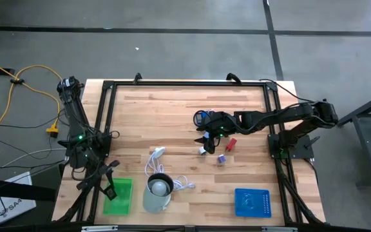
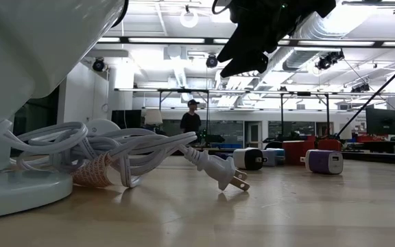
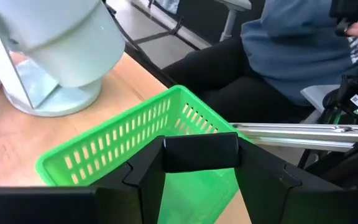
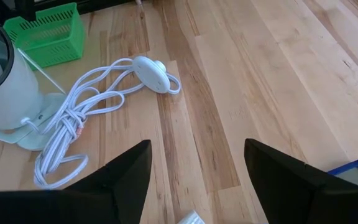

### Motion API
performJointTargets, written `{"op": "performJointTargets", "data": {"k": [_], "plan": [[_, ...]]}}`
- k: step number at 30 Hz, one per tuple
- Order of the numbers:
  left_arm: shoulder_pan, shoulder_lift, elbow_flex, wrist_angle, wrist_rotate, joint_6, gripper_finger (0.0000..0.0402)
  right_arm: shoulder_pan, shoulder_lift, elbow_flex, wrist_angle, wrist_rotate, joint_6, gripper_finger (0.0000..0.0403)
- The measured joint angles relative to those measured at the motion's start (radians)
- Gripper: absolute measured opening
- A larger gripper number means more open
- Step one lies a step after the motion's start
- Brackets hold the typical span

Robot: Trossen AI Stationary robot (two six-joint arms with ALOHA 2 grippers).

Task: Pick & Place Office items
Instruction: Put the black digital timer into the green basket

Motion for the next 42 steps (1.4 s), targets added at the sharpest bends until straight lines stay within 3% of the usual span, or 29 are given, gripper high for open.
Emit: {"op": "performJointTargets", "data": {"k": [16,22,33,42], "plan": [[0.226,-0.054,0.002,-0.058,0.178,0.084,0.0163,0.0,0.0,0.0,0.0,0.0,0.0,0.0244],[0.282,0.025,0.002,-0.037,0.182,0.069,0.0163,0.0,0.0,0.0,0.0,0.0,0.0,0.0244],[0.283,0.197,0.003,0.068,0.221,0.017,0.0163,0.0,0.0,0.0,0.0,0.0,0.0,0.0244],[0.283,0.267,0.003,0.095,0.215,-0.032,0.0163,0.0,0.0,0.0,0.0,0.0,0.0,0.0244]]}}
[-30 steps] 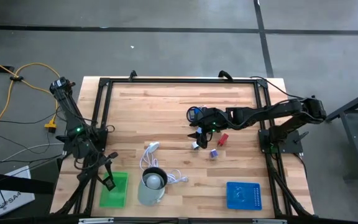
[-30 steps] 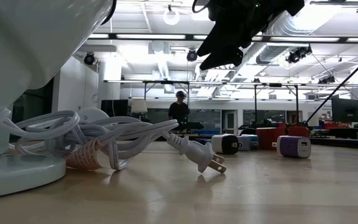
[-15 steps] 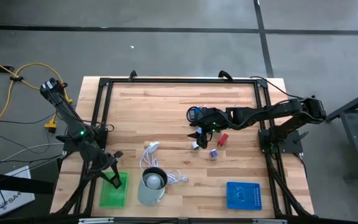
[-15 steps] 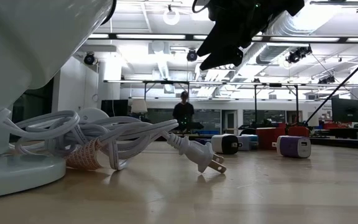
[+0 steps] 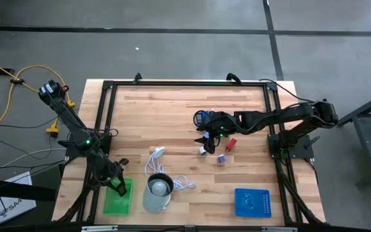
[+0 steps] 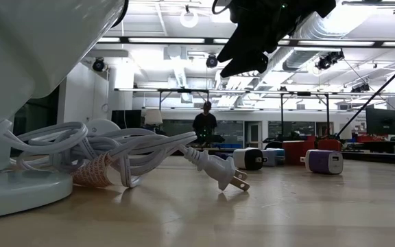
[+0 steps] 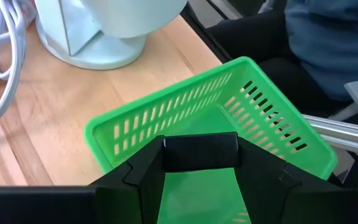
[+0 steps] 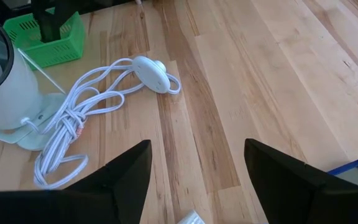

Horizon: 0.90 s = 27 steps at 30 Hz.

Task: Pick & Place Office items
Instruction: Put the black digital timer into the green basket, then put the bottom blue digital timer into the green basket

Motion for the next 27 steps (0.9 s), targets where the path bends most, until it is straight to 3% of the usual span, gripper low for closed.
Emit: {"op": "performJointTargets", "data": {"k": [27], "plan": [[0.0,0.004,0.0,0.017,-0.003,0.0,0.0189,0.0,0.0,0.0,0.0,0.0,0.0,0.0244]]}}
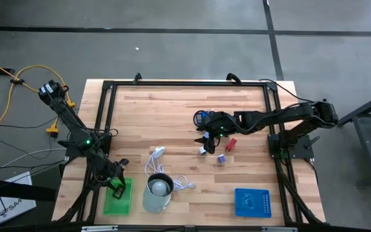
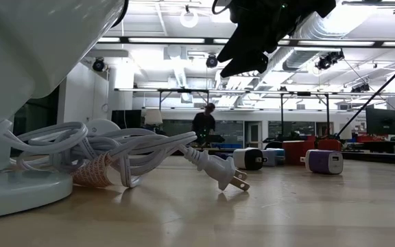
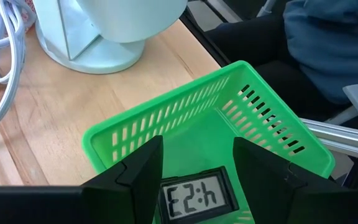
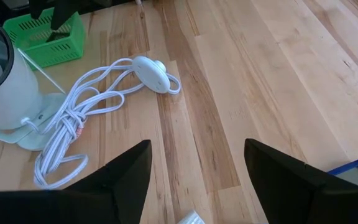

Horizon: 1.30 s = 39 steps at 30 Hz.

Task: Pick & Place Office items
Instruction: Put the bottom blue digital timer into the green basket

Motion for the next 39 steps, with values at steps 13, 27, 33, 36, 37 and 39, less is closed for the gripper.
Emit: {"op": "performJointTargets", "data": {"k": [13,27,33,36,37,39], "plan": [[0.0,-0.002,-0.002,0.017,0.012,0.0,0.0189,0.0,0.0,0.0,0.0,0.0,0.0,0.0244],[0.11,-0.178,-0.002,0.041,0.048,0.087,0.0189,0.0,0.0,0.0,0.0,0.0,0.0,0.0244],[0.313,-0.244,-0.002,0.042,0.02,0.137,0.0189,0.0,0.0,0.0,0.0,0.0,0.0,0.0244],[0.428,-0.257,-0.002,0.046,0.013,0.168,0.0189,0.0,0.0,0.0,0.0,0.0,0.0,0.0244],[0.466,-0.259,-0.002,0.048,0.014,0.179,0.0189,0.0,0.0,0.0,0.0,0.0,0.0,0.0244],[0.544,-0.258,-0.002,0.048,0.021,0.184,0.0189,0.0,0.0,0.0,0.0,0.0,0.0,0.0244]]}}
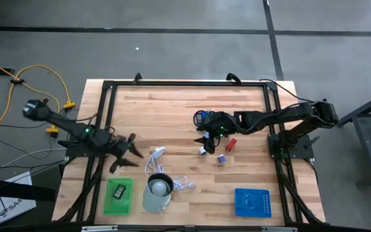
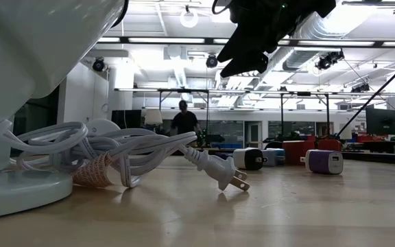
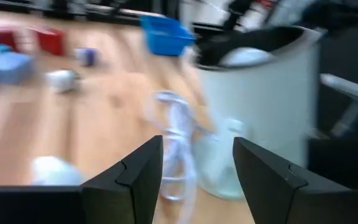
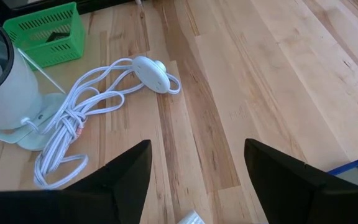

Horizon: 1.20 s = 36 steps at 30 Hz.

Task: Pick & Place Office items
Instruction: Put the bottom blue digital timer into the green basket

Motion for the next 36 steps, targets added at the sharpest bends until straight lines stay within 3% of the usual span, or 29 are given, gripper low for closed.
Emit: {"op": "performJointTargets", "data": {"k": [8,16,28,36], "plan": [[0.31,0.085,0.005,0.115,0.175,0.037,0.0189,0.0,0.0,0.0,0.0,0.0,0.0,0.0244],[0.559,0.336,0.147,0.138,0.303,0.154,0.0189,0.0,0.0,0.0,0.0,0.0,0.0,0.0244],[0.691,0.777,0.315,0.418,0.398,0.246,0.0189,0.0,0.0,0.0,0.001,0.0,0.0,0.0244],[0.731,0.903,0.323,0.587,0.395,0.239,0.0189,0.0,0.0,0.0,0.001,0.0,0.0,0.0244]]}}
